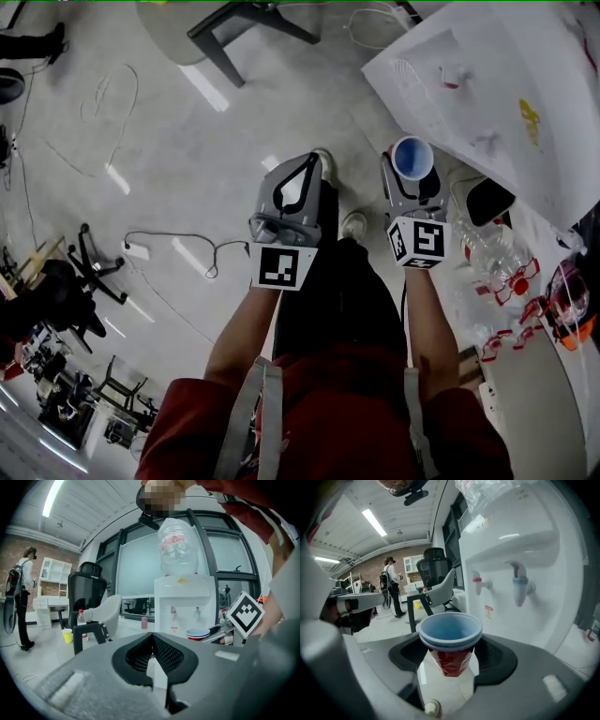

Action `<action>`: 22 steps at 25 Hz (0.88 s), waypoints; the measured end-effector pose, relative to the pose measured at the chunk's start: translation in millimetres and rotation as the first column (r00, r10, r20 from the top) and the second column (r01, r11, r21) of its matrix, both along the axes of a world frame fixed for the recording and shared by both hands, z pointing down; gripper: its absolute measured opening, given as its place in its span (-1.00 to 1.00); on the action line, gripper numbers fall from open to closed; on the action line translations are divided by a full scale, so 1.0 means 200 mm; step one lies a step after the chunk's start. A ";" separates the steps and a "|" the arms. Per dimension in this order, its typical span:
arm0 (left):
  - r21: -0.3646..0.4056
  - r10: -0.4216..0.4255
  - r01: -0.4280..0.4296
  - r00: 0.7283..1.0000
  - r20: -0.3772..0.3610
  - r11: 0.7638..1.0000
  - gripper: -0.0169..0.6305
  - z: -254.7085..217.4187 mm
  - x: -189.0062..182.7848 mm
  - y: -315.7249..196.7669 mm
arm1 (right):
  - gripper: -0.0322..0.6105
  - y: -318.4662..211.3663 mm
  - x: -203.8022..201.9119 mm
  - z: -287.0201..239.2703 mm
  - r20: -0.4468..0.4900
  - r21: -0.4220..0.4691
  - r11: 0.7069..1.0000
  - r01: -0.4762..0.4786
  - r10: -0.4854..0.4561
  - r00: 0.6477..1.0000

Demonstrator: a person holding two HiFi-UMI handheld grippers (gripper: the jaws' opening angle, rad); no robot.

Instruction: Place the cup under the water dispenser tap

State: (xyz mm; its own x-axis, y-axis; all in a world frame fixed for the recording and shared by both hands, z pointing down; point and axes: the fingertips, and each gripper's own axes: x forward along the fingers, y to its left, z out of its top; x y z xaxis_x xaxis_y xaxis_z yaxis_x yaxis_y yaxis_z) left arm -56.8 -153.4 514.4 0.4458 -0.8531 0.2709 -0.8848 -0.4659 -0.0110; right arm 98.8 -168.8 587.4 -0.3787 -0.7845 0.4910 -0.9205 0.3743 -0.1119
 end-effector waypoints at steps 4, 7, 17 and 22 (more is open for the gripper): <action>-0.016 0.005 -0.006 1.000 -0.024 1.000 -0.95 0.15 0.00 -0.06 | 0.05 -0.14 0.04 0.17 -0.001 -0.010 0.998 -0.057 0.057 0.998; -0.030 0.032 -0.033 0.999 -0.026 0.999 -0.95 0.24 0.01 -0.09 | 0.05 -0.25 0.08 0.25 -0.003 -0.005 0.994 -0.105 0.105 0.994; -0.060 0.081 -0.083 0.996 -0.041 0.995 -0.95 0.42 0.03 -0.15 | 0.05 -0.59 0.15 0.38 -0.021 0.051 0.981 -0.185 0.186 0.982; -0.069 0.103 -0.106 0.993 -0.052 0.992 -0.95 0.47 0.05 -0.17 | 0.05 -0.68 0.15 0.41 -0.049 0.081 0.974 -0.209 0.214 0.976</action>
State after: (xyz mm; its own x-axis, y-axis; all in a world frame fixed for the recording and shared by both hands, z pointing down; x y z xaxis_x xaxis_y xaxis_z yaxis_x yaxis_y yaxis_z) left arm -47.0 -188.4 607.6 0.5458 -0.7805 0.3050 -0.8298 -0.5540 0.0674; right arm 128.9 -304.7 668.9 -0.1733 -0.8794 0.4435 -0.9838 0.1757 -0.0362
